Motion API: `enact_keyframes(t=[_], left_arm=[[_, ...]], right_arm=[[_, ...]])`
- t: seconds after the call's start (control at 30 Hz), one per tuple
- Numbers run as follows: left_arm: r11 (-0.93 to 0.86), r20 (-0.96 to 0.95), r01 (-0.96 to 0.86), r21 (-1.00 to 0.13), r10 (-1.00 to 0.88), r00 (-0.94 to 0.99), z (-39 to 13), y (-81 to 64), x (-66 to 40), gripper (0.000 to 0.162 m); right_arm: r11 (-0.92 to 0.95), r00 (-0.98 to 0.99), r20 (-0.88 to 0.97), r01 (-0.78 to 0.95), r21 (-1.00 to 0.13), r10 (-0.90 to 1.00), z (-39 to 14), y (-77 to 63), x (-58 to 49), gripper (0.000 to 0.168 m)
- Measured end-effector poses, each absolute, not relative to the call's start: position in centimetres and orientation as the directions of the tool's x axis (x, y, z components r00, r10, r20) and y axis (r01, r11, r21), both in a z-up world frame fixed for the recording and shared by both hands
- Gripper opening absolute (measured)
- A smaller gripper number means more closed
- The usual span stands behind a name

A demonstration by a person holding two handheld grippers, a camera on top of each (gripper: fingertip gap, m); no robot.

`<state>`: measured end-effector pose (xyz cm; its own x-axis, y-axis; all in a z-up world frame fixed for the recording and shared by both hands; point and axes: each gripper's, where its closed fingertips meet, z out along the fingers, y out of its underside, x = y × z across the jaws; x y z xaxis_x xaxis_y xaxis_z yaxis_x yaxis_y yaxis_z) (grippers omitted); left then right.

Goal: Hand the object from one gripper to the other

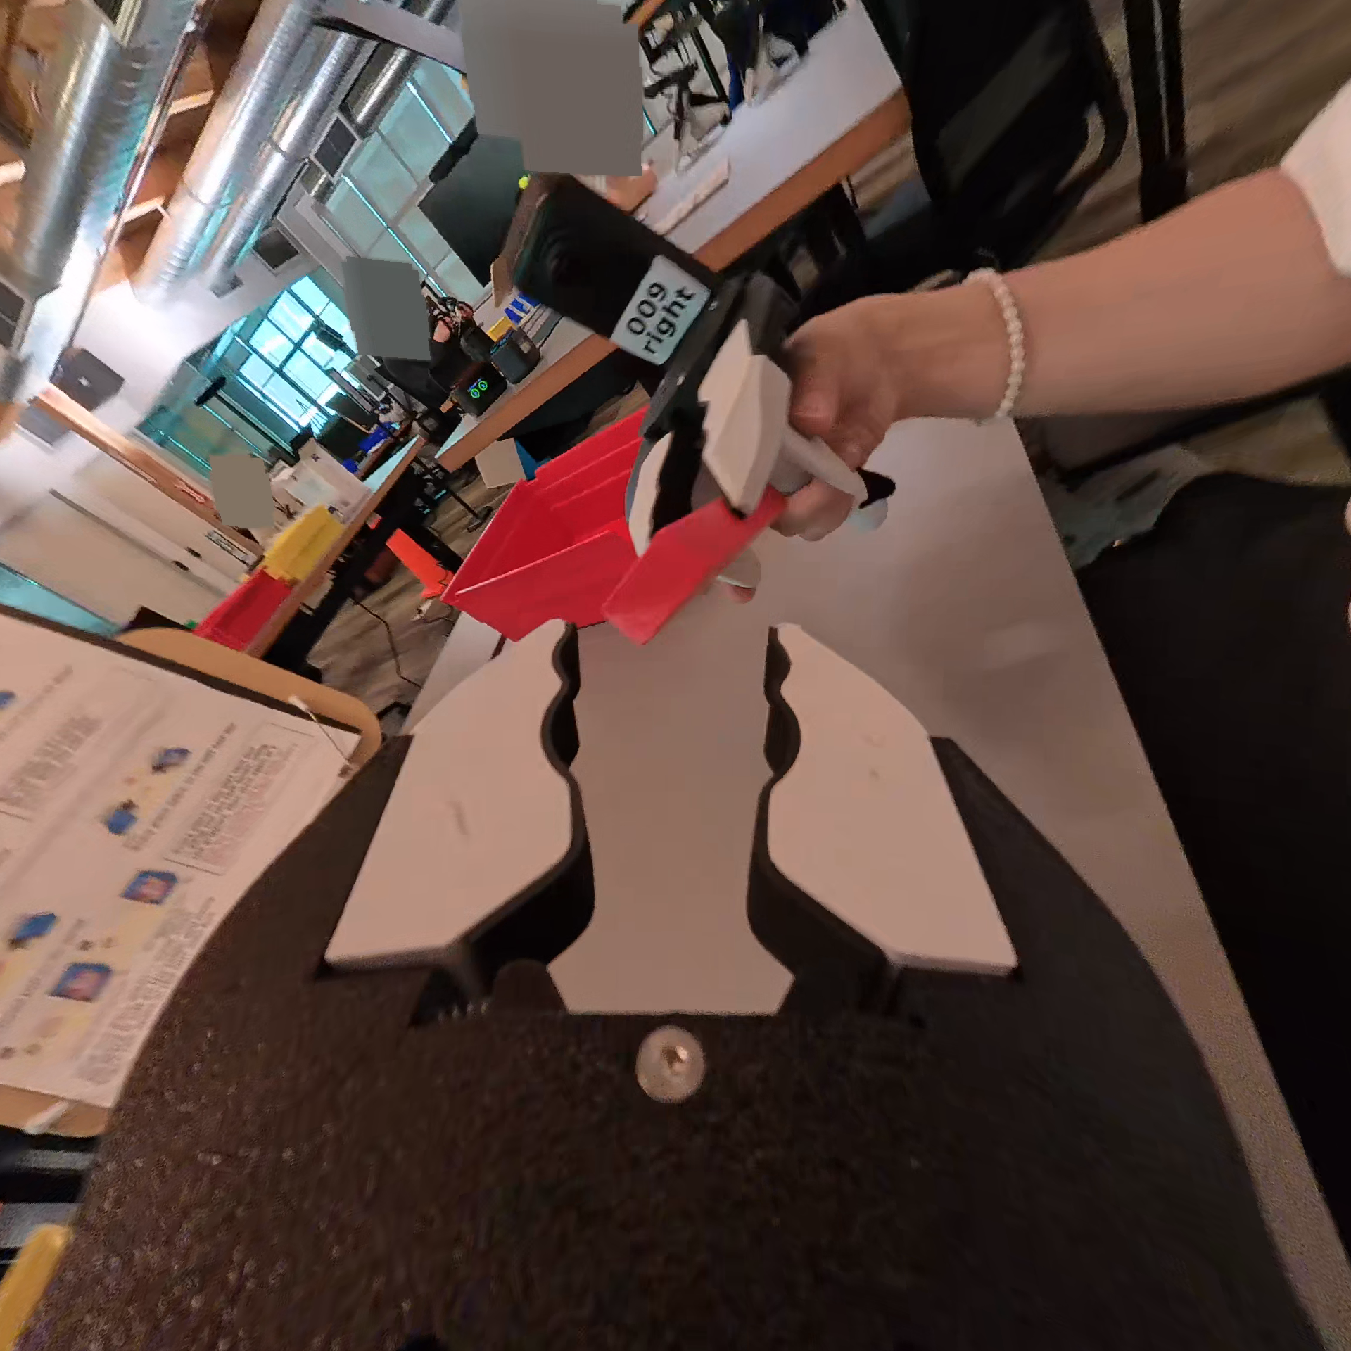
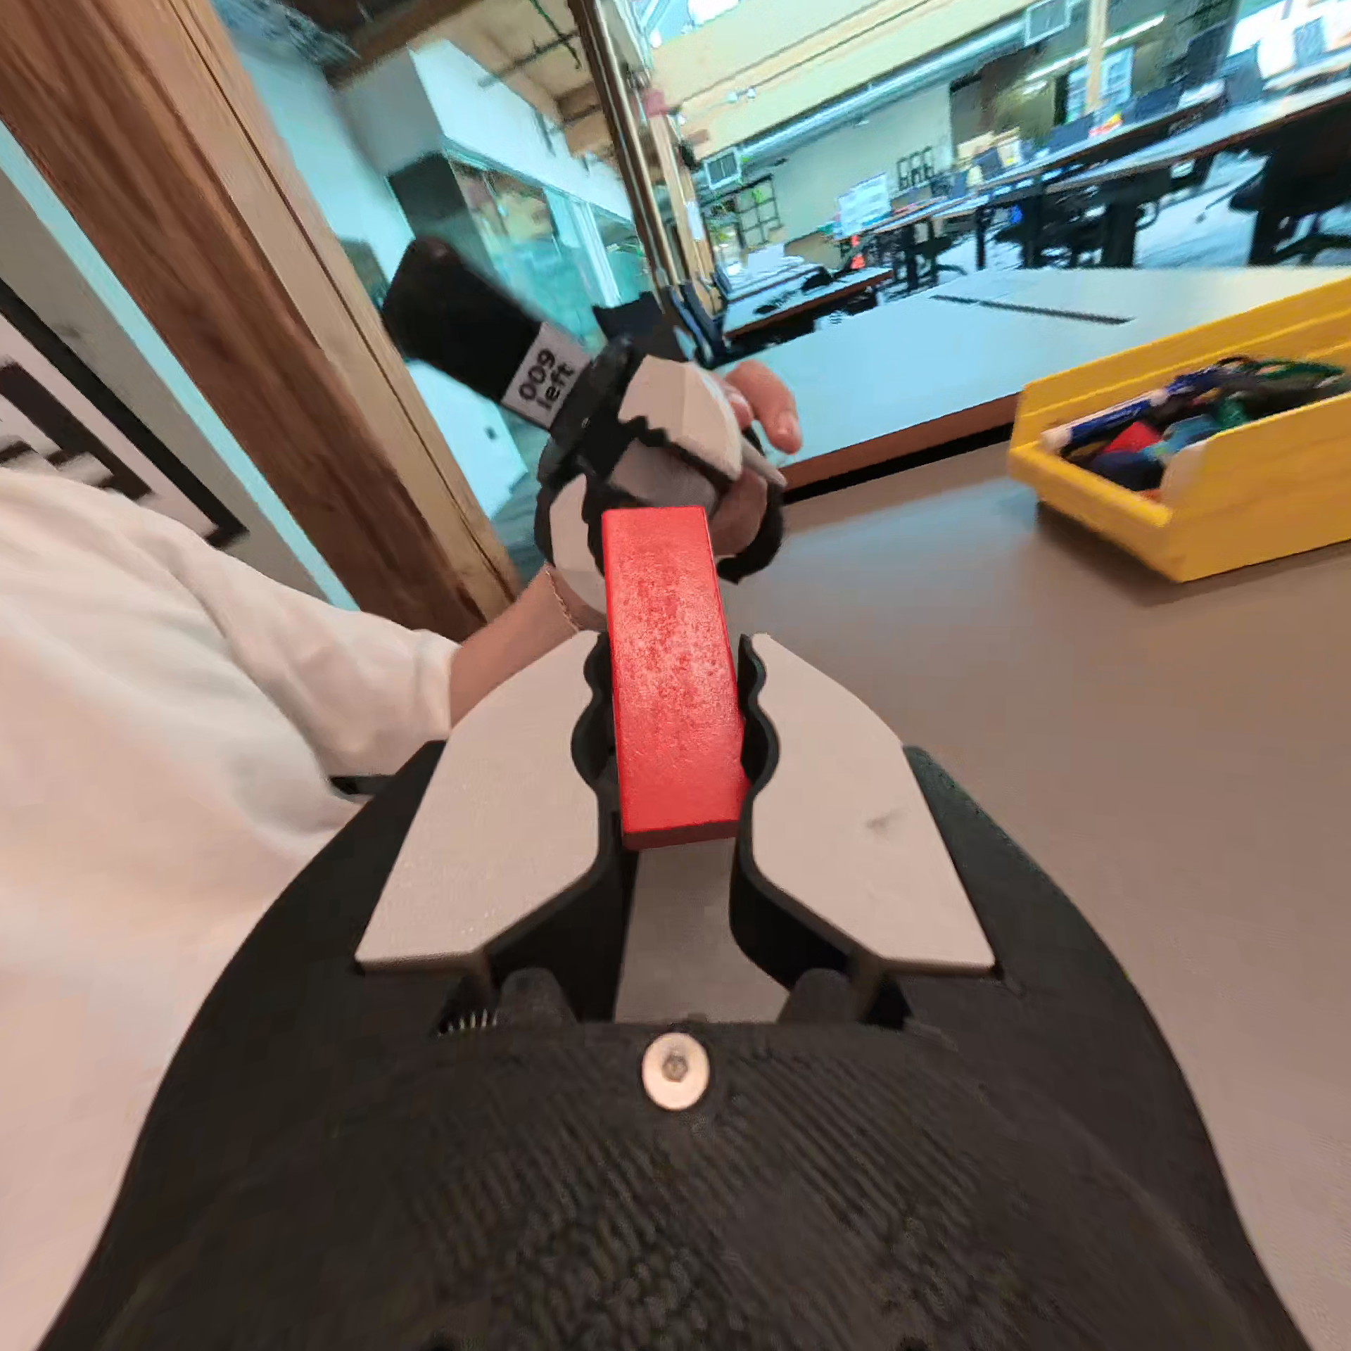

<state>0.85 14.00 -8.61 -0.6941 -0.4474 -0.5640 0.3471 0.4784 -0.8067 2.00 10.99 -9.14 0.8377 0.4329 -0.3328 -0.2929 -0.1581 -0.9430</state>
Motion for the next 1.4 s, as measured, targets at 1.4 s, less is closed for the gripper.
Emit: enact_keyframes(t=[1.4], left_arm=[[0.438, -0.65, 0.482, -0.758, -0.563, -0.51, -7.0, 14.9, 2.5, 0.048]], right_arm=[[-0.139, 0.71, -0.525, -0.527, -0.838, 0.469, -7.9, 9.6, 4.4, 0.016]])
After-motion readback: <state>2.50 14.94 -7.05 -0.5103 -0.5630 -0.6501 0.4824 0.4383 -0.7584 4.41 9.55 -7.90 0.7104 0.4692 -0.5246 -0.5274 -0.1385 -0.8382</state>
